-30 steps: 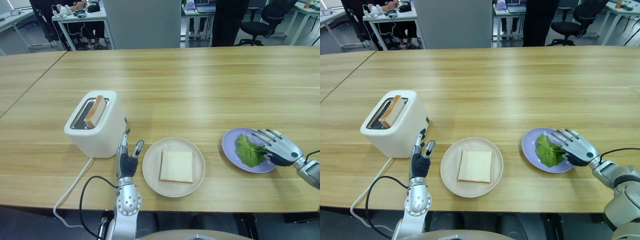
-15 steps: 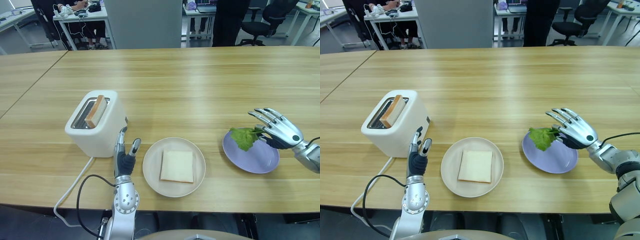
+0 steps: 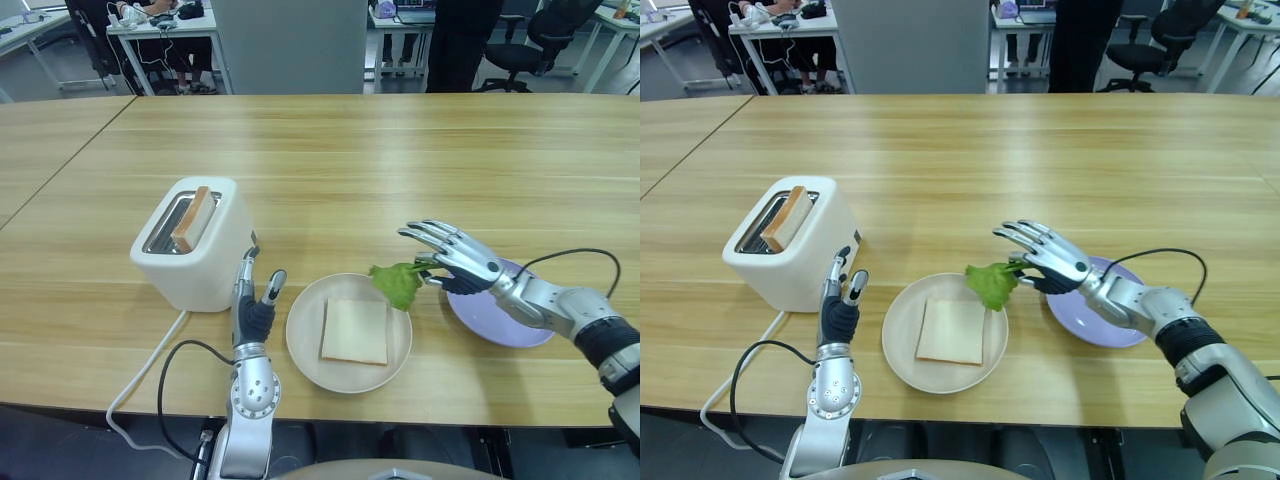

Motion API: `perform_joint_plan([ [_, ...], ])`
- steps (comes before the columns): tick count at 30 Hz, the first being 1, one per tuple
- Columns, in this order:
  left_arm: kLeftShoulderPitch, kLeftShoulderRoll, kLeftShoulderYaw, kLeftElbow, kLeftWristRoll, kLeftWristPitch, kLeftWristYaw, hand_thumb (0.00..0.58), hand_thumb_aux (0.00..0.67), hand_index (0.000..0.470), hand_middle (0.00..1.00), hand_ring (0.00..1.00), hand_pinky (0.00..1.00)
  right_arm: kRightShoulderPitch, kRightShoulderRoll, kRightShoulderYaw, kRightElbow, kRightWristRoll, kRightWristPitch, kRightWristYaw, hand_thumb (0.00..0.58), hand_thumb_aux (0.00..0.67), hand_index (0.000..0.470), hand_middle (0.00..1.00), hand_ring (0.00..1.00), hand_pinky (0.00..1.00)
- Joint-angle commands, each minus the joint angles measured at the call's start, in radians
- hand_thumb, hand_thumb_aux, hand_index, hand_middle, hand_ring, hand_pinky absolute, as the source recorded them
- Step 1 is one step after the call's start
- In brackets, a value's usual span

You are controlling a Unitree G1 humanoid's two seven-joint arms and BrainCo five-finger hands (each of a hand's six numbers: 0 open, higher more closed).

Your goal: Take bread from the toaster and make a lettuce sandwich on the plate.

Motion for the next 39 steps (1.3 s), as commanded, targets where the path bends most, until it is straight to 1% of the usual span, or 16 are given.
perform_joint_plan([
  [1,-0.013,0.005,-0.001,0.032,-0.011,0.008,-0.011,0.0,0.0,0.0,0.09,0.09,0.09,0.038,0.056,-0.013,-0.067,0.018,0.011,0.113,0.58,0.67,0.46,0.0,0.0,0.0],
  [5,-0.014,0.006,-0.004,0.035,-0.011,0.006,-0.015,0.0,0.0,0.0,0.09,0.09,0.09,0.066,0.091,-0.017,-0.081,0.004,0.013,0.17,0.58,0.67,0.46,0.0,0.0,0.0],
  [8,-0.006,0.007,0.003,0.031,-0.013,0.005,-0.014,0.0,0.0,0.0,0.09,0.09,0.09,0.084,0.093,-0.011,-0.071,-0.018,0.01,0.191,0.58,0.67,0.46,0.0,0.0,0.0],
  [17,0.005,0.001,0.002,0.031,-0.013,0.003,-0.008,0.0,0.0,0.0,0.09,0.09,0.09,0.105,0.106,-0.001,-0.049,-0.067,0.003,0.22,0.58,0.67,0.46,0.0,0.0,0.0],
  [21,0.004,0.0,0.003,0.032,-0.014,0.003,-0.008,0.0,0.0,0.0,0.09,0.09,0.09,0.114,0.111,-0.006,-0.068,-0.07,-0.001,0.225,0.58,0.67,0.46,0.0,0.0,0.0],
  [22,0.002,0.0,0.002,0.035,-0.014,0.003,-0.008,0.0,0.0,0.0,0.09,0.09,0.09,0.118,0.112,-0.008,-0.074,-0.07,0.0,0.225,0.0,0.0,0.0,0.0,0.0,0.0],
  [33,-0.013,-0.001,-0.006,0.054,-0.012,-0.001,-0.011,0.0,0.0,0.0,0.08,0.08,0.08,0.138,0.112,-0.027,-0.133,-0.067,0.003,0.243,0.0,0.0,0.0,0.0,0.0,0.0],
  [39,-0.006,0.006,-0.011,0.033,-0.001,0.004,-0.017,0.0,0.0,0.0,0.09,0.09,0.09,0.124,0.097,-0.048,-0.117,-0.082,0.032,0.244,0.0,0.0,0.0,0.0,0.0,0.0],
])
